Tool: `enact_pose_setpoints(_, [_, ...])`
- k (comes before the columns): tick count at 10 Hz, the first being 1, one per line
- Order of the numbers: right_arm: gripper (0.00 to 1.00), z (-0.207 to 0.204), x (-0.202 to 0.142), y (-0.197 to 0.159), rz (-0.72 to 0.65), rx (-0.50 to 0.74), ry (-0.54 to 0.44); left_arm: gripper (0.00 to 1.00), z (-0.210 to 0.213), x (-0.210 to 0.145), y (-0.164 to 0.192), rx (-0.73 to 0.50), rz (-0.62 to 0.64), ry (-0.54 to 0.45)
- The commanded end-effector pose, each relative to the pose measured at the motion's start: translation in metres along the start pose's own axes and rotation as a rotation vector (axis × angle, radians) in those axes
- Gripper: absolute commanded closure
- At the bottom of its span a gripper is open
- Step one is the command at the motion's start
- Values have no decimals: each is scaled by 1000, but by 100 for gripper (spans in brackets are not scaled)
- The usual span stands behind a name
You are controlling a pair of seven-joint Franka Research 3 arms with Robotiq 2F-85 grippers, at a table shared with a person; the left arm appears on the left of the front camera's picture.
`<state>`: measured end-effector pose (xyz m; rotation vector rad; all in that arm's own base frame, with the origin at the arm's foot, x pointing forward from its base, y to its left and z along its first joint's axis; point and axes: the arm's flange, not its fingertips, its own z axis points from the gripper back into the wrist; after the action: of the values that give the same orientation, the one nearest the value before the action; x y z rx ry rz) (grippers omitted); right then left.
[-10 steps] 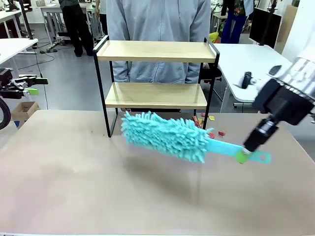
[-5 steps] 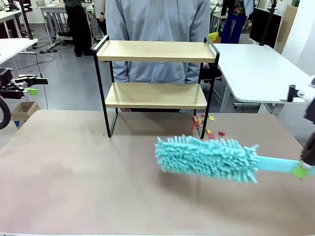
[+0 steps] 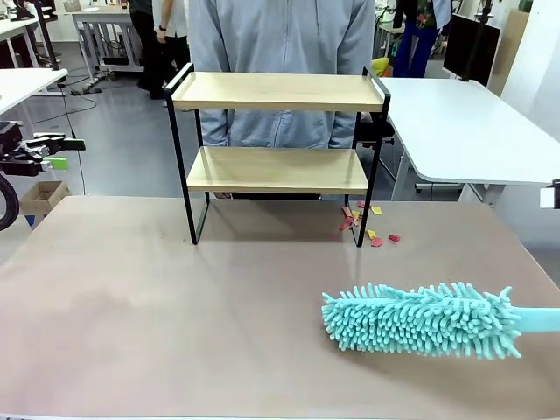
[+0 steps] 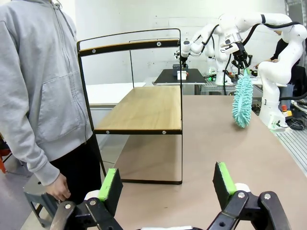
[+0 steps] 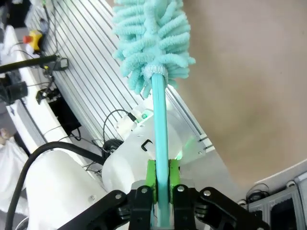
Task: Clean the shelf.
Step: Clean the specific section of the Shelf indicated by the human with the Duster, then hand the Duster back to the human.
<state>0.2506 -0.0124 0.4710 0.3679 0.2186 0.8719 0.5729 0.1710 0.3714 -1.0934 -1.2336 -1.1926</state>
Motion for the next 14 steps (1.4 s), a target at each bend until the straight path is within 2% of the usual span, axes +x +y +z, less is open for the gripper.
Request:
enact_pose_setpoints(1, [87, 2, 4, 6, -5, -1, -19, 0, 0, 3, -1, 1, -7, -2])
enact_pose_setpoints(14, [87, 2, 4, 6, -5, -1, -19, 0, 0, 3, -1, 1, -7, -2])
